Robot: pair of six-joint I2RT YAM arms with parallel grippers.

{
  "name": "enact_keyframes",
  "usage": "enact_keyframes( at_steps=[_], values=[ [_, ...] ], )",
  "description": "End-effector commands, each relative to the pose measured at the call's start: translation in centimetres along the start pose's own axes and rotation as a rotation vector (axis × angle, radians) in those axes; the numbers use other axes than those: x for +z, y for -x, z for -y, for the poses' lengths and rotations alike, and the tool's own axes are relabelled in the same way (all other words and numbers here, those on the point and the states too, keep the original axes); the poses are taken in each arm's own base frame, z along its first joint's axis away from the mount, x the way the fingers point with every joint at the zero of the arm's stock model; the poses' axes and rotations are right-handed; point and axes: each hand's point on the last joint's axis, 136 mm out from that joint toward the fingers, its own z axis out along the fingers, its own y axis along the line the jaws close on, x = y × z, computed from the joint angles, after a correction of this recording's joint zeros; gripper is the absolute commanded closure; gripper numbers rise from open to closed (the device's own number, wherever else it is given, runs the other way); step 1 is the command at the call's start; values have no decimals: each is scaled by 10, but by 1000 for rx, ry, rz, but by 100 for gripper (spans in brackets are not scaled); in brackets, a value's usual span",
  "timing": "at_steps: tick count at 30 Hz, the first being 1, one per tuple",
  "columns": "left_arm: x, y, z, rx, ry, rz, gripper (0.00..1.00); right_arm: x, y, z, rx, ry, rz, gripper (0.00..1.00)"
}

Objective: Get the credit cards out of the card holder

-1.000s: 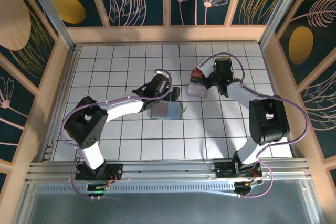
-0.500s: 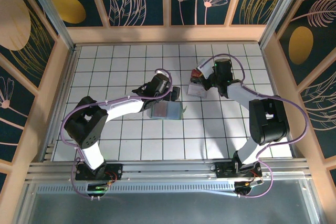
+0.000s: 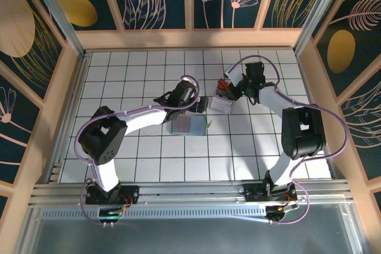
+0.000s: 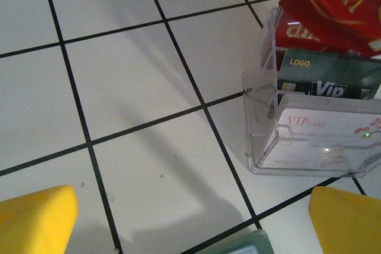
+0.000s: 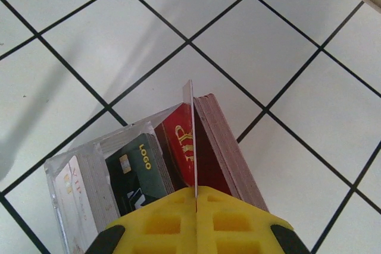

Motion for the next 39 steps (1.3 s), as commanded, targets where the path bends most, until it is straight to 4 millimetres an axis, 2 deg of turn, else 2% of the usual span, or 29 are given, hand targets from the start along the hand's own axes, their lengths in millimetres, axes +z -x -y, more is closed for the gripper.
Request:
enact_keyframes(
  at_steps=[1, 11, 17, 22, 27, 39],
  values=[
    [6, 9, 9, 27, -27, 18, 1, -1, -4, 1, -9, 59, -48, 100],
    [6, 8, 5, 34, -1, 13, 1, 13, -20, 5, 20, 111, -122, 100],
    [5, 9, 3, 35, 7, 17, 1, 16, -20, 5, 31, 124, -130, 100],
    [5, 9, 4, 34, 6, 19, 1, 17, -20, 17, 45, 66, -147, 100],
    [2, 10, 2, 32, 10, 23, 1, 13, -15, 19, 40, 67, -154, 100],
    [0, 7, -1, 34, 19, 19, 1, -3, 12, 23, 37, 54, -86, 100]
  ],
)
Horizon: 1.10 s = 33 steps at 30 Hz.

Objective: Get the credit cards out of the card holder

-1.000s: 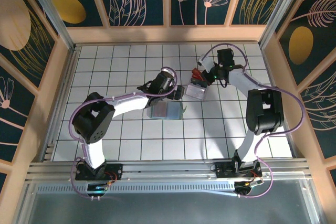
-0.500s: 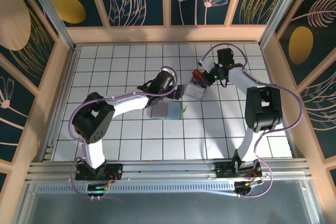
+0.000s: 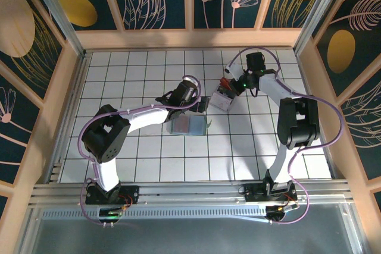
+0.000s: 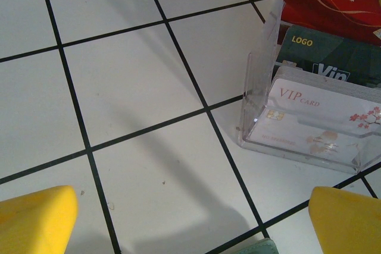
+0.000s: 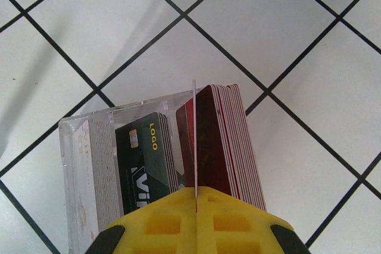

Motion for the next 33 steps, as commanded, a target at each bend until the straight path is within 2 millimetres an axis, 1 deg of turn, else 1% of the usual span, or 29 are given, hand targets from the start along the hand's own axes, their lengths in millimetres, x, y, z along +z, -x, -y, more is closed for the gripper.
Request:
enact_keyframes(
  at_steps=[1, 6, 10, 16, 20, 24, 30, 33],
  values=[
    [-7, 7, 0, 16, 9, 19, 1, -19, 20, 7, 2, -22, 45, 100],
    [-11, 8, -2, 14, 14, 27, 1, -33, 31, 8, 6, -14, 69, 100],
    [-15, 8, -3, 9, 17, 33, 1, -36, 29, 11, 13, -18, 52, 100],
    [-19, 8, -6, 6, 28, 42, 1, -27, 11, 16, 39, -27, -6, 100],
    [-19, 8, -7, 6, 31, 41, 1, -24, 6, 19, 51, -27, -17, 100],
    [-19, 8, -7, 4, 32, 42, 1, -20, 1, 19, 54, -17, -34, 100],
    [-19, 9, -7, 5, 35, 42, 1, -7, -13, 18, 73, 12, -91, 100],
    [-19, 9, -8, 6, 38, 42, 1, -3, -16, 17, 80, 19, -103, 100]
  ],
)
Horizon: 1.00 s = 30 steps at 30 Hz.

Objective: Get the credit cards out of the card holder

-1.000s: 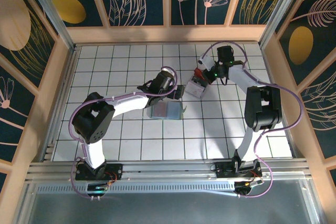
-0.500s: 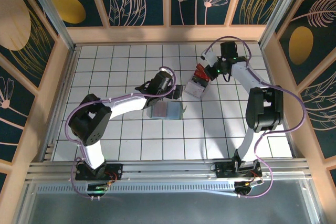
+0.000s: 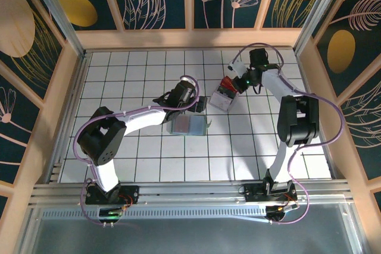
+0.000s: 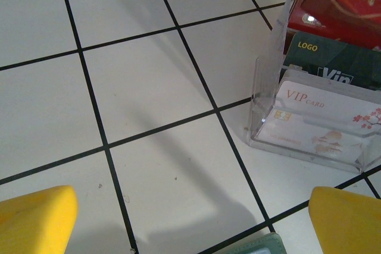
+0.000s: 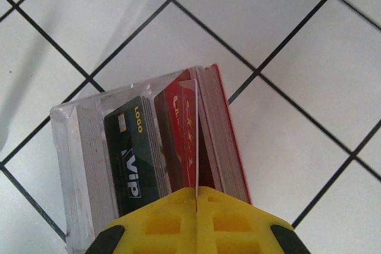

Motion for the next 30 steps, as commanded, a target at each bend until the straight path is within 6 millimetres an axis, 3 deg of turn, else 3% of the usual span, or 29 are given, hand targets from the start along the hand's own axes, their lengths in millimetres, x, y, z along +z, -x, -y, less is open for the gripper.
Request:
enact_keyframes(
  at_steps=[1, 6, 16, 26, 30],
  values=[
    [-8, 6, -2, 10, 15, 20, 1, 3, -6, 7, 22, -9, -34, 100],
    [-7, 6, -2, 12, 17, 21, 1, 5, -2, 6, 27, -10, -24, 100],
    [-12, 11, -4, 12, 28, 35, 1, -17, 18, 15, 57, -95, 64, 77],
    [-27, 25, -12, -19, 67, 82, 1, -71, 48, 24, 167, -327, 243, 84],
    [-41, 35, -22, -61, 113, 125, 1, -89, 52, 13, 290, -402, 305, 87]
  ],
)
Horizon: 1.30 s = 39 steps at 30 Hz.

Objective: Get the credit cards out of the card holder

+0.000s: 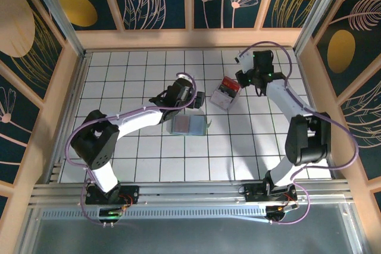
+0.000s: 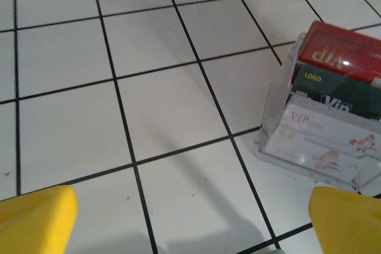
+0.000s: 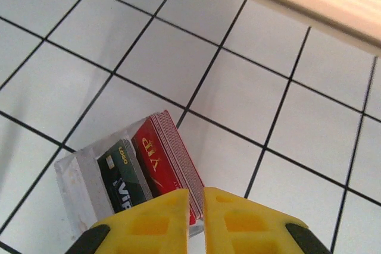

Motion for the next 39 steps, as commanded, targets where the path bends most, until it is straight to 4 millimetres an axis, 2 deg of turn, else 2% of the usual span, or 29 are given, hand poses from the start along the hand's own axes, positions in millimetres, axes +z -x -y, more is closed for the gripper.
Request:
enact_keyframes(
  at_steps=[1, 3, 5, 7, 10, 13, 19, 23, 27, 32, 39],
  values=[
    [-19, 11, -15, -47, 63, 48, 1, -18, 19, 2, 154, -99, 89, 89],
    [-25, 13, -21, -71, 82, 62, 1, -25, 18, -11, 180, -147, 105, 86],
    [-31, 13, -27, -99, 98, 75, 1, -33, 17, -27, 192, -218, 123, 69],
    [-39, 11, -37, -145, 121, 89, 1, -38, 14, -48, 239, -236, 120, 62],
    [-47, 3, -57, -224, 152, 90, 1, -37, 3, -79, 358, -161, 99, 64],
    [-53, -17, -85, -323, 177, 63, 1, -34, -12, -114, 425, -113, 56, 66],
    [-77, -48, -141, -466, 300, 91, 1, -18, -44, -187, 455, -51, -73, 65],
    [-99, -56, -166, -509, 378, 150, 1, -6, -63, -236, 412, -36, -174, 65],
    [-114, -57, -181, -546, 399, 204, 1, 5, -77, -279, 367, -15, -244, 65],
    [-118, -66, -197, -586, 422, 200, 1, 17, -83, -310, 343, 28, -269, 55],
    [-117, -76, -205, -608, 437, 185, 1, 34, -93, -313, 288, -16, -312, 48]
  ],
)
